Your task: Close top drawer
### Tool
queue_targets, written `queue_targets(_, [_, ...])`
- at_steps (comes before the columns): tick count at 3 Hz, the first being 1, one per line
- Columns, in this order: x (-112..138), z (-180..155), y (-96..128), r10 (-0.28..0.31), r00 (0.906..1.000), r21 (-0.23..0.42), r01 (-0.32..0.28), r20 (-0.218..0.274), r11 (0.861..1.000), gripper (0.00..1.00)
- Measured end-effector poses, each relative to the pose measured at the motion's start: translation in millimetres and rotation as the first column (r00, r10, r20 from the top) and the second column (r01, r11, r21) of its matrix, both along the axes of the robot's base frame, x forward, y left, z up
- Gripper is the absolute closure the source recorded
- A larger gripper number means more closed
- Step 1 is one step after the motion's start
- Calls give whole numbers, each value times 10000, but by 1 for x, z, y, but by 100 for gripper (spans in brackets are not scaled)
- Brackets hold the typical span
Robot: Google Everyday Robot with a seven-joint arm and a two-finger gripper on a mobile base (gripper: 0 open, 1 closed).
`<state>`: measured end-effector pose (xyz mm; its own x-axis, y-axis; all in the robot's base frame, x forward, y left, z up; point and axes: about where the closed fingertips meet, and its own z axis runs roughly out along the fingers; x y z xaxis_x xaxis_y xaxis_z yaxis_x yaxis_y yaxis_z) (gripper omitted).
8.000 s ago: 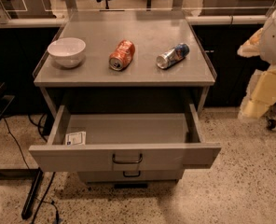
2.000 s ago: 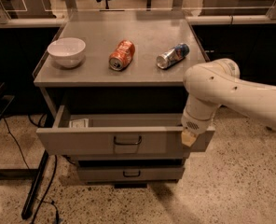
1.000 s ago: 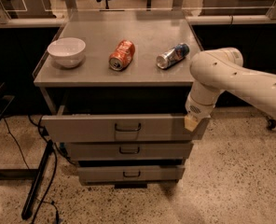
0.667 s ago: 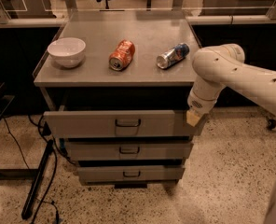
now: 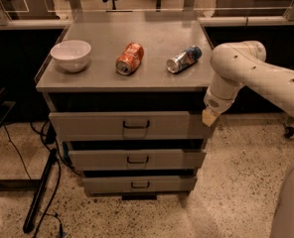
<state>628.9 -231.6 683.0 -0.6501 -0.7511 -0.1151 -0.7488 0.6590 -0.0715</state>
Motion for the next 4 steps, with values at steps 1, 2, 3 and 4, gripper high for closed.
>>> queue_targets(1, [2, 2, -6, -350, 9994, 20, 350, 44, 9994, 100])
queue_targets(2, [1, 4, -7, -412, 9991, 18, 412, 75, 9991, 100])
queue_targets(3, [3, 10, -11, -448, 9988, 82, 447, 196, 9990, 100])
queue_targets(4, [-9, 14, -15, -357, 9990, 406, 368, -282, 9985, 100])
